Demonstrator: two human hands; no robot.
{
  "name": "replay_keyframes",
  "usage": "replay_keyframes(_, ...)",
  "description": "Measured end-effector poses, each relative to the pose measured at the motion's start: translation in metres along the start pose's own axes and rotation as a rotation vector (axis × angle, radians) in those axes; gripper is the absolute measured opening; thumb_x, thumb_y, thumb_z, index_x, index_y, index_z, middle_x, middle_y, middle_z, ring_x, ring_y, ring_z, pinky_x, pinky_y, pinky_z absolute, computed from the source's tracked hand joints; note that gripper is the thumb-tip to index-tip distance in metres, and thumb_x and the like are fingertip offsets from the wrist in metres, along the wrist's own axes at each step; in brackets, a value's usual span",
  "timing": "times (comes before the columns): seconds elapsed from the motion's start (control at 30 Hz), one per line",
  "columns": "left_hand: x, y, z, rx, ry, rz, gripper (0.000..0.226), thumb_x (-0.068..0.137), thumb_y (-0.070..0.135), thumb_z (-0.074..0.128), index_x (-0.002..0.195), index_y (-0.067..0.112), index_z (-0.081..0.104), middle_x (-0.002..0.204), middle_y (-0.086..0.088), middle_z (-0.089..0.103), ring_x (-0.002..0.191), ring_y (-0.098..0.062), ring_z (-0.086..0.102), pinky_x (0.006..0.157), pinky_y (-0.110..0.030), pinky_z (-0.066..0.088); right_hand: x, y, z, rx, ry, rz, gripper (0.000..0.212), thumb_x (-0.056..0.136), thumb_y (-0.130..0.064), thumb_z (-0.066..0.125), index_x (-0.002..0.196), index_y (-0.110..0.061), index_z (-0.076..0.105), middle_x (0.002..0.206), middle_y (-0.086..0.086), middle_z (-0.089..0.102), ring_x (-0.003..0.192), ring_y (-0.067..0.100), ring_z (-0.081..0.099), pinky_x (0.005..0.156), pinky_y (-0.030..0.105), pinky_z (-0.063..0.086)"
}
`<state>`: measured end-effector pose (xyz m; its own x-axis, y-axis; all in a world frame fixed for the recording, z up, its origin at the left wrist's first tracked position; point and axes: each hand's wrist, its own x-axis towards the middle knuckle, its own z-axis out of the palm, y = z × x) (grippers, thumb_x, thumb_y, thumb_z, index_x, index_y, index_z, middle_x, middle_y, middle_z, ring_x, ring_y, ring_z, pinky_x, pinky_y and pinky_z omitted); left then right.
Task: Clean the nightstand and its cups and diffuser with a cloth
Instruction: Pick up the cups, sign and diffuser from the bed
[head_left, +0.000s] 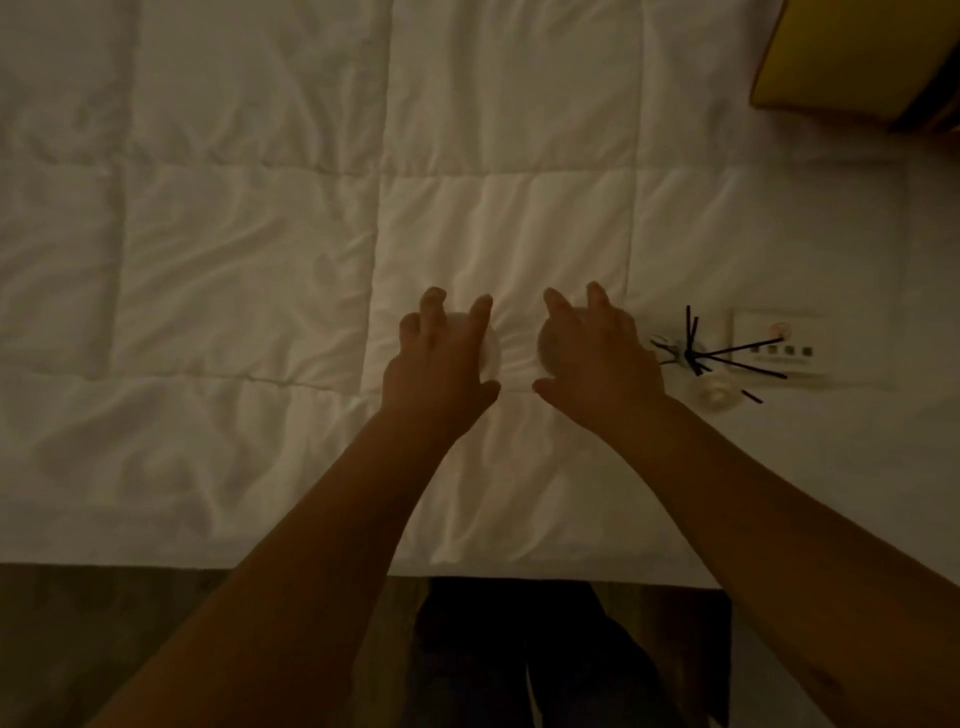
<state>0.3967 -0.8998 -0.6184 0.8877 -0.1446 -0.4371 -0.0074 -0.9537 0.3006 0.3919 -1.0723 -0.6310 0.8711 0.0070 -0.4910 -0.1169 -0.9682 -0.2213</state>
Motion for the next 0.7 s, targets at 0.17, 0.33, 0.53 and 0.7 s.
replay_keyframes(0.17, 0.015, 0.002, 0.01, 0.004, -0.023, -0.014, 0.081, 0.068, 0.032, 0.084, 0.133, 0.025, 0.037, 0.146, -0.011, 0.02, 0.125, -0.039, 0.038, 0.087, -0.047, 0.05, 0.013, 0.001, 0.004, -0.042, 0.021, -0.033, 0.08, 0.069, -0.045, 0.08, 0.135, -0.027, 0.038, 0.136, 0.012, 0.042, 0.116, 0.037, 0.048, 0.081, 0.046, 0.049)
replay_keyframes(0.33, 0.013, 0.002, 0.016, 0.085, -0.003, 0.057, 0.083, 0.069, 0.03, 0.082, 0.137, 0.022, 0.035, 0.142, -0.006, 0.035, 0.122, -0.038, 0.04, 0.084, -0.044, 0.049, 0.006, -0.003, 0.015, -0.131, 0.064, -0.039, 0.082, 0.067, -0.047, 0.081, 0.133, -0.031, 0.035, 0.135, 0.011, 0.04, 0.114, 0.033, 0.048, 0.065, 0.039, 0.04)
replay_keyframes(0.53, 0.01, 0.003, 0.022, 0.117, 0.042, 0.092, 0.086, 0.067, 0.027, 0.084, 0.138, 0.023, 0.034, 0.145, -0.008, 0.033, 0.123, -0.039, 0.039, 0.079, -0.046, 0.052, -0.002, 0.0, 0.019, -0.104, 0.047, -0.109, 0.09, 0.067, -0.033, 0.082, 0.14, -0.03, 0.028, 0.138, 0.013, 0.035, 0.114, 0.034, 0.046, 0.064, 0.036, 0.034)
replay_keyframes(0.7, 0.01, 0.001, 0.021, 0.121, 0.045, 0.094, 0.084, 0.066, 0.028, 0.084, 0.136, 0.026, 0.038, 0.141, -0.005, 0.038, 0.117, -0.036, 0.044, 0.075, -0.045, 0.051, 0.001, 0.0, 0.018, -0.108, 0.052, -0.084, 0.086, 0.068, -0.03, 0.081, 0.138, -0.03, 0.031, 0.135, 0.014, 0.038, 0.109, 0.034, 0.05, 0.065, 0.035, 0.033)
